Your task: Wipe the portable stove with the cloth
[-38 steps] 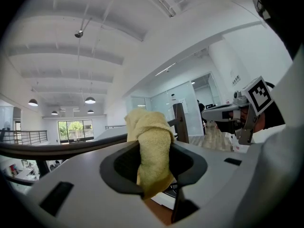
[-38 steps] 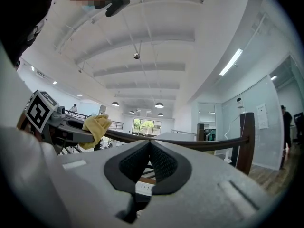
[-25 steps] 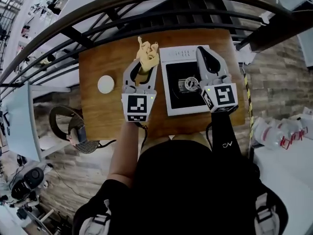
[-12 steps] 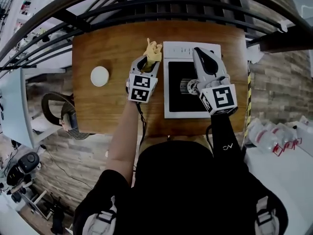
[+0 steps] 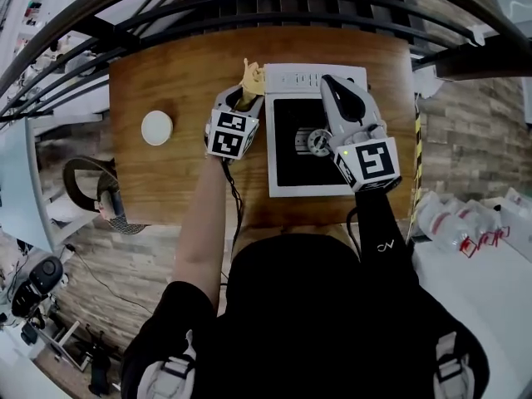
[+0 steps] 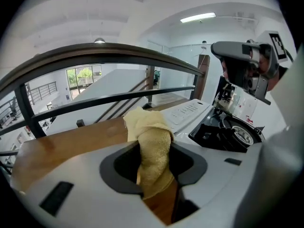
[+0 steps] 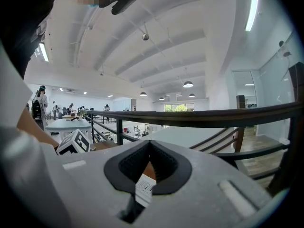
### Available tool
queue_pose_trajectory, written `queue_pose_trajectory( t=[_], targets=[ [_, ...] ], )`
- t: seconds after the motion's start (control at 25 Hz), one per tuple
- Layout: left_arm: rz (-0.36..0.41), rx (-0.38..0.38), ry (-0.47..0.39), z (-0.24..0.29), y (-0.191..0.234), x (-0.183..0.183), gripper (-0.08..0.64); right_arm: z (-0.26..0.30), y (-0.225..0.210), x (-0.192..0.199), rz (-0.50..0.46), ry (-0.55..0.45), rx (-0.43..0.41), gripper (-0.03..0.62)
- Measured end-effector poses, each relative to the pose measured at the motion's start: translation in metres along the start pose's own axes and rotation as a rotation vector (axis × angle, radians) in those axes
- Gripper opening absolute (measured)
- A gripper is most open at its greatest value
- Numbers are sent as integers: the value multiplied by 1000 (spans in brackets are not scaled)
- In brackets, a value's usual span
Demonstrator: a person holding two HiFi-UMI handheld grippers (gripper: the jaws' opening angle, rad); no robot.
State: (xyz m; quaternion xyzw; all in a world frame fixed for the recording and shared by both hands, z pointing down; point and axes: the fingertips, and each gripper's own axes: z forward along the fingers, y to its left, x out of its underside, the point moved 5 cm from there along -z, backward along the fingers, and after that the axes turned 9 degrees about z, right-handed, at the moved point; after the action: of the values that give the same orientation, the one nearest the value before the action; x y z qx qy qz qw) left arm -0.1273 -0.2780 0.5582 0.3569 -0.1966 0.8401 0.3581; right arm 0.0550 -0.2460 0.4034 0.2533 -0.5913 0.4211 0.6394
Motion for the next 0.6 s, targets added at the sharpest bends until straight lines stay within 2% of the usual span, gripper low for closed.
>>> queue_pose_trajectory(
  t=[0.2, 0.36, 0.6],
  targets=[
    [-18, -2, 13, -10, -20, 12, 150, -1, 3, 1, 9, -11, -32, 2],
    [-1, 13, 18, -37, -38, 30, 150, -13, 22, -5, -11, -26, -52, 2],
    [36, 44, 8, -74, -73, 52, 150, -46, 45, -7, -33, -49, -27, 2]
  ],
)
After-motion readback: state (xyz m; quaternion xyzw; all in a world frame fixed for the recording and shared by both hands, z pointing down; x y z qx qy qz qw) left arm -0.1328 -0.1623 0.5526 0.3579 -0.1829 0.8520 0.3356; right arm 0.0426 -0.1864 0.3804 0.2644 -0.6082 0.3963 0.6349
